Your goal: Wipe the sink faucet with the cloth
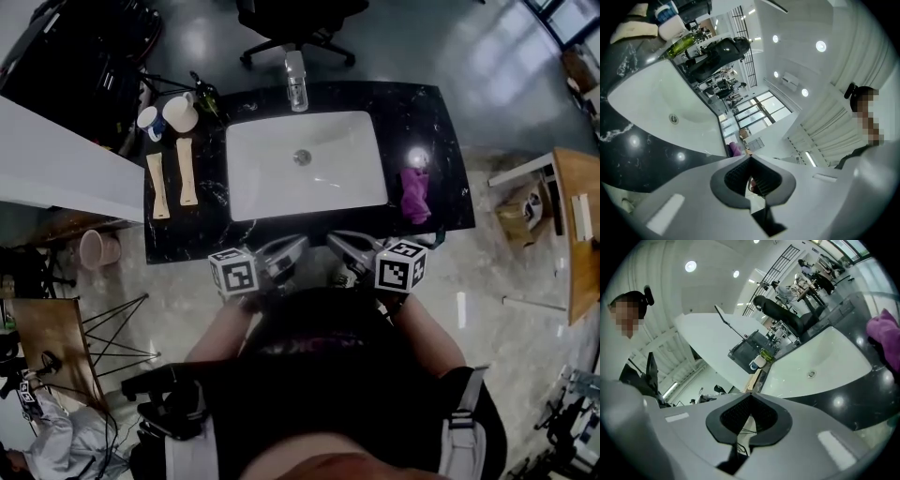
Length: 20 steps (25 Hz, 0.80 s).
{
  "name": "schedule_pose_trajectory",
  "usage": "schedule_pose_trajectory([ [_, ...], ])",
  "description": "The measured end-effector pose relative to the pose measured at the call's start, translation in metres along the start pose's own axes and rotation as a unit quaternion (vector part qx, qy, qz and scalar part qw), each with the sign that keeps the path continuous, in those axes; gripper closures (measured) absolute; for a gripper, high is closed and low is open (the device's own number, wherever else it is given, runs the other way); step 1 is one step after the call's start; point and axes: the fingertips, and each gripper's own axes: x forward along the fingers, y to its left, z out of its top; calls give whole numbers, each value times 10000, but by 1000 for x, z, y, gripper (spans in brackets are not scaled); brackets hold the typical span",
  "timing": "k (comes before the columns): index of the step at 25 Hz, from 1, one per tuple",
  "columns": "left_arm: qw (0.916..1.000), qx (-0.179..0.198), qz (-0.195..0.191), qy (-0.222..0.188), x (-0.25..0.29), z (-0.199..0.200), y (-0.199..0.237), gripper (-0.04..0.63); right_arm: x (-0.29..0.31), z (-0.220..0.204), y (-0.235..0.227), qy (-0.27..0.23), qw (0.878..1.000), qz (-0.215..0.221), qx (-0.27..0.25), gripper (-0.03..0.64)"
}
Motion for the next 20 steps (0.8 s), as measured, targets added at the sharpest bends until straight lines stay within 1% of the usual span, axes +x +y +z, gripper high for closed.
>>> schedule_pose_trajectory([
  [2,10000,16,-63,65,4,-3,-4,595,-2,0,1,-41,10000,15,-3,604],
  [4,9999,56,-99,111,7,-3,-6,595,-7,2,-2,-137,9998,-8,108,604],
  [7,9999,106,-83,89,7,-1,-5,595,-11,3,-6,-181,9995,-26,249,604],
  [11,9999,36,-65,82,8,-1,-4,595,-11,4,-5,-132,9997,-36,179,604],
  [14,9999,50,-36,113,8,0,-3,595,-9,4,-7,-139,9997,-49,207,604],
  [20,9999,113,28,105,7,1,-3,595,-16,8,-14,-372,9979,-63,531,604],
])
